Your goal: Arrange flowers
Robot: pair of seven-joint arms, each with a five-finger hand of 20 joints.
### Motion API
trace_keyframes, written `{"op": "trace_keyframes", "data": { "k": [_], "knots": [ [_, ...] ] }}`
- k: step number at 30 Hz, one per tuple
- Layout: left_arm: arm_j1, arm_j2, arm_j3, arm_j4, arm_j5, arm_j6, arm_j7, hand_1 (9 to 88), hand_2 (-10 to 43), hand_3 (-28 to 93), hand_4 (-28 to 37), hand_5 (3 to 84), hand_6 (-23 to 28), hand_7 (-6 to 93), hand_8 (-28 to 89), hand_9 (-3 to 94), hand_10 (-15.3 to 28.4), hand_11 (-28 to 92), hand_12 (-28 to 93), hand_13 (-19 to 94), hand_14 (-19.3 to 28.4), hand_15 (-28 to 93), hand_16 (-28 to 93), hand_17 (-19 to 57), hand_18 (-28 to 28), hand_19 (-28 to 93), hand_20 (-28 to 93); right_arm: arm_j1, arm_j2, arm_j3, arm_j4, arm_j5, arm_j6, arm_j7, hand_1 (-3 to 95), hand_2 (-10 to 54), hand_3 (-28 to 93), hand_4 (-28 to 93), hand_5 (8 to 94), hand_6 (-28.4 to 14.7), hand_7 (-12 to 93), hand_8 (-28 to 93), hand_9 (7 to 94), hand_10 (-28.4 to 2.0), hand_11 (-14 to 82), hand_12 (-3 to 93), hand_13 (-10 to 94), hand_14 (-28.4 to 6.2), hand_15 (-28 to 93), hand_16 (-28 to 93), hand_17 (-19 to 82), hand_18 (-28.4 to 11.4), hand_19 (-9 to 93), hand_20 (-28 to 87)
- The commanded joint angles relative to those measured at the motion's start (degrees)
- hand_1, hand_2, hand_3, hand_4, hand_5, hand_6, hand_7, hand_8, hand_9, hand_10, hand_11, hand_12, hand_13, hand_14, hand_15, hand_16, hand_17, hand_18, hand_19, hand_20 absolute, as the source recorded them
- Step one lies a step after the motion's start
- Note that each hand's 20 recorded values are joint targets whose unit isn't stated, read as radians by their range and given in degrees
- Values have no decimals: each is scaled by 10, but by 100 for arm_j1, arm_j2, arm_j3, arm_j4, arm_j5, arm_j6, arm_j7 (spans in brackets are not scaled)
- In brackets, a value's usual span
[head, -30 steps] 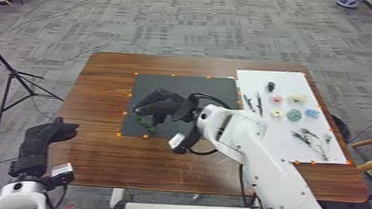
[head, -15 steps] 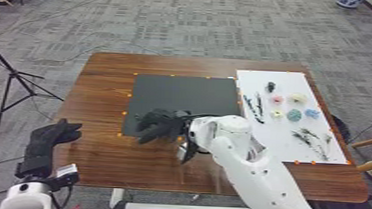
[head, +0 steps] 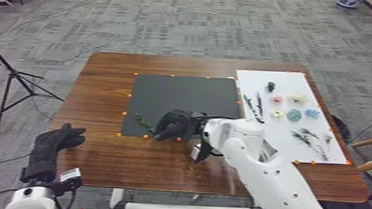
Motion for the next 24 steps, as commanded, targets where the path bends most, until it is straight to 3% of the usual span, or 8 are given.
{"op": "trace_keyframes", "data": {
  "k": [1, 13, 16, 24],
  "knots": [
    [-2, -85, 28, -42, 18, -146, -95, 241, 122, 648, -283, 611, 24, 215, -72, 622, 158, 288, 181, 441, 205, 403, 14, 17, 158, 262, 258, -209, -19, -40, -93, 154, -173, 103, 195, 71, 647, -128, 517, -69, 93, -65, 489, -145, 60, 119, 678, -167, 627, 264, 346, -254, 822, 565],
    [-39, -129, 84, -38, 29, -176, -125, 241, 121, 648, -283, 611, 25, 217, -72, 615, 158, 293, 183, 439, 205, 403, 13, 17, 158, 263, 258, -181, -443, -124, -14, 159, -323, -55, 196, 70, 645, -129, 518, -67, 94, -65, 494, -145, 61, 120, 678, -167, 628, 264, 346, -254, 823, 566],
    [-93, -131, 109, -5, 25, -239, -132, 240, 121, 648, -283, 610, 25, 218, -72, 611, 159, 295, 183, 439, 204, 403, 13, 17, 157, 262, 257, -195, -494, -158, -9, 299, -351, 9, 196, 71, 645, -130, 518, -67, 94, -65, 495, -144, 61, 120, 677, -168, 629, 265, 346, -253, 823, 566],
    [-43, -151, 66, -26, 3, -244, -128, 240, 121, 649, -283, 609, 25, 218, -73, 607, 158, 295, 183, 436, 203, 402, 13, 16, 158, 262, 257, -186, -521, -156, 12, 175, -367, -50, 199, 72, 642, -130, 517, -66, 94, -65, 494, -145, 61, 120, 674, -167, 626, 265, 343, -255, 821, 567]
  ]
}}
